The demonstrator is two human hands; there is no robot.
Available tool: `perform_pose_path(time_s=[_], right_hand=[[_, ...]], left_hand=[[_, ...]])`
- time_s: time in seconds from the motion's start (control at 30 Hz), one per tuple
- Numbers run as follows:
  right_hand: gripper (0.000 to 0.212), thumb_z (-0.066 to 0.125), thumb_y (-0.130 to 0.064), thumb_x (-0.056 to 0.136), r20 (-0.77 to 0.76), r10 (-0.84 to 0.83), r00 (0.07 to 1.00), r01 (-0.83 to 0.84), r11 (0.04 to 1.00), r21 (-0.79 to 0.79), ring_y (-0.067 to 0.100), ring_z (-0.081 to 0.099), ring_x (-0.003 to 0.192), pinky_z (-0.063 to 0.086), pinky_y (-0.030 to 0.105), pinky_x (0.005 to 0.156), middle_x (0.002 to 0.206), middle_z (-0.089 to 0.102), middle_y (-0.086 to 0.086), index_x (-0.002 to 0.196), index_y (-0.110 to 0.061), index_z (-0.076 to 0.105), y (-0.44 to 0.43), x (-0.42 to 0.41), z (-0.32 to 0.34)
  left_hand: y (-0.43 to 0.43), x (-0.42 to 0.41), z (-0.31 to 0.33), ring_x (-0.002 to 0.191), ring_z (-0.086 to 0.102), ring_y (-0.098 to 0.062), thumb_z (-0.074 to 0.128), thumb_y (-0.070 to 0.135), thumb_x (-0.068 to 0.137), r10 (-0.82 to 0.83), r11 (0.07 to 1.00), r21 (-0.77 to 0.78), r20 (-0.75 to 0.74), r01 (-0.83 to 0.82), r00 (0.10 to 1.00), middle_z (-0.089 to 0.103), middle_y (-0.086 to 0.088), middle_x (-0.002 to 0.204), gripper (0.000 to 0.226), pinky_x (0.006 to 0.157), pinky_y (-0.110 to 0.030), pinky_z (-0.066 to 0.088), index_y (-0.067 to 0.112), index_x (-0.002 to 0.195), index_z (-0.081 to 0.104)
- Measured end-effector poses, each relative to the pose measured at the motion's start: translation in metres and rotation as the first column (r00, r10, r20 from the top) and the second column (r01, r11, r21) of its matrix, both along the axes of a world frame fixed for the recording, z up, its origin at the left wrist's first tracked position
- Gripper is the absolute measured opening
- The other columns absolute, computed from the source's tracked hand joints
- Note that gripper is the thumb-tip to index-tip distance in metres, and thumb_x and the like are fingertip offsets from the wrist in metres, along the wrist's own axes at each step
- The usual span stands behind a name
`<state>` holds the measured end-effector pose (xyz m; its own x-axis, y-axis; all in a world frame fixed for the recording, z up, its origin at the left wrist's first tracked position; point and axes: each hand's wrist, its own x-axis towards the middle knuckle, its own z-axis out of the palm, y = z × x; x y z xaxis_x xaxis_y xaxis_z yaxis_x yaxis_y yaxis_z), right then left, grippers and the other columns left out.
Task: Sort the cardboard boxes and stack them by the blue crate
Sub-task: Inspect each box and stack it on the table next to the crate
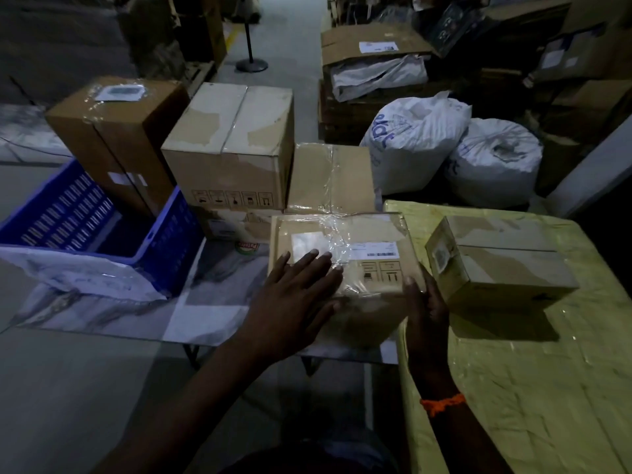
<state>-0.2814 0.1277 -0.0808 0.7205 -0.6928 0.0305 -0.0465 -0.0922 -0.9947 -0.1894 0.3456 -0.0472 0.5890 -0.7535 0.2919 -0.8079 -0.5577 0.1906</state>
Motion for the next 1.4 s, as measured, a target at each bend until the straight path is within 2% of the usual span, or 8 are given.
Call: perform_pose_path(time_s=[0.2, 0.4, 0.5, 0.63, 0.73, 0.87, 1.03, 1.4], right_hand=[[0.053, 0.047, -0.071, 0.095, 0.079, 0.227, 0.971, -0.217, 0.969, -0.115, 0.005, 0.056, 0.131, 0.051, 0.030, 0.103, 0.140, 0.056, -0.021, 0.140, -0.044, 0.055, 0.053, 0.016, 0.037], [0.046, 0.053, -0.042, 0.102, 0.030, 0.584, 0.811, -0.572, 0.803, -0.169, -0.002, 0.053, 0.132, 0.043, 0.015, 0.105, 0.142, 0.060, -0.010, 0.142, -0.020, 0.060, 0.102, 0.044, 0.044], [0.051, 0.062, -0.047, 0.096, -0.048, 0.540, 0.840, -0.541, 0.829, -0.141, 0.003, 0.059, 0.127, 0.053, 0.035, 0.106, 0.137, 0.063, -0.008, 0.140, -0.020, 0.061, 0.100, 0.058, 0.019], [0.045, 0.071, -0.025, 0.097, -0.229, 0.365, 0.903, -0.412, 0.886, -0.211, 0.015, 0.057, 0.128, 0.048, 0.022, 0.102, 0.140, 0.060, 0.003, 0.139, -0.016, 0.061, 0.068, 0.064, -0.018], [0.054, 0.071, -0.041, 0.095, -0.396, 0.282, 0.874, -0.355, 0.927, -0.122, 0.024, 0.054, 0.131, 0.047, 0.033, 0.100, 0.144, 0.056, 0.008, 0.142, -0.018, 0.057, 0.044, 0.059, -0.033], [0.024, 0.064, -0.046, 0.096, -0.282, 0.411, 0.867, -0.369, 0.909, 0.192, 0.014, 0.067, 0.114, 0.056, 0.040, 0.099, 0.126, 0.071, 0.000, 0.117, -0.034, 0.066, 0.038, 0.050, -0.032], [0.043, 0.069, -0.063, 0.089, -0.295, 0.238, 0.926, -0.240, 0.970, 0.030, 0.019, 0.070, 0.107, 0.057, 0.049, 0.096, 0.110, 0.075, -0.006, 0.116, -0.030, 0.069, 0.015, 0.044, -0.035], [0.036, 0.070, -0.039, 0.096, -0.281, 0.174, 0.944, -0.183, 0.983, -0.007, -0.010, 0.065, 0.096, 0.050, 0.009, 0.074, 0.115, 0.072, -0.009, 0.127, -0.022, 0.067, -0.016, 0.006, -0.030]], left_hand=[[0.036, -0.009, 0.009, 0.157, 0.006, -0.012, 0.032, 0.069, 0.099, 0.084, 0.973, -0.182, -0.307, -0.145, 0.948, 0.013, 0.006, 0.170, 0.070, 0.126, -0.044, 0.013, 0.035, 0.160, 0.027], [0.070, -0.001, 0.033, 0.141, 0.044, -0.019, 0.047, 0.076, 0.091, 0.276, 0.747, -0.427, -0.499, -0.510, 0.822, 0.042, 0.001, 0.157, 0.080, 0.106, -0.056, 0.048, 0.029, 0.155, 0.036], [0.092, 0.007, 0.027, 0.128, 0.055, -0.015, 0.057, 0.068, 0.089, 0.311, 0.658, -0.457, -0.559, -0.599, 0.768, 0.054, 0.003, 0.144, 0.075, 0.096, -0.049, 0.056, 0.030, 0.151, 0.039], [0.118, 0.008, 0.022, 0.119, 0.061, -0.004, 0.061, 0.055, 0.092, 0.300, 0.592, -0.501, -0.591, -0.632, 0.749, 0.063, 0.005, 0.134, 0.064, 0.089, -0.026, 0.057, 0.027, 0.147, 0.047], [0.130, 0.008, 0.018, 0.108, 0.061, 0.011, 0.068, 0.047, 0.092, 0.246, 0.521, -0.520, -0.667, -0.676, 0.703, 0.066, 0.024, 0.117, 0.050, 0.078, -0.010, 0.051, 0.037, 0.137, 0.050], [0.139, 0.009, -0.010, 0.116, 0.061, 0.000, 0.067, 0.053, 0.084, 0.185, 0.485, -0.457, -0.780, -0.746, 0.598, 0.065, 0.014, 0.130, 0.065, 0.090, -0.032, 0.053, 0.035, 0.144, 0.049], [0.113, -0.003, -0.034, 0.117, 0.063, -0.002, 0.068, 0.047, 0.084, 0.082, 0.503, -0.393, -0.864, -0.769, 0.496, 0.065, 0.013, 0.132, 0.062, 0.094, -0.040, 0.055, 0.034, 0.143, 0.051], [0.084, -0.009, -0.053, 0.127, 0.058, -0.016, 0.071, 0.068, 0.073, 0.006, 0.529, -0.361, -0.904, -0.768, 0.428, 0.061, 0.008, 0.138, 0.084, 0.103, -0.055, 0.052, 0.035, 0.146, 0.047]])
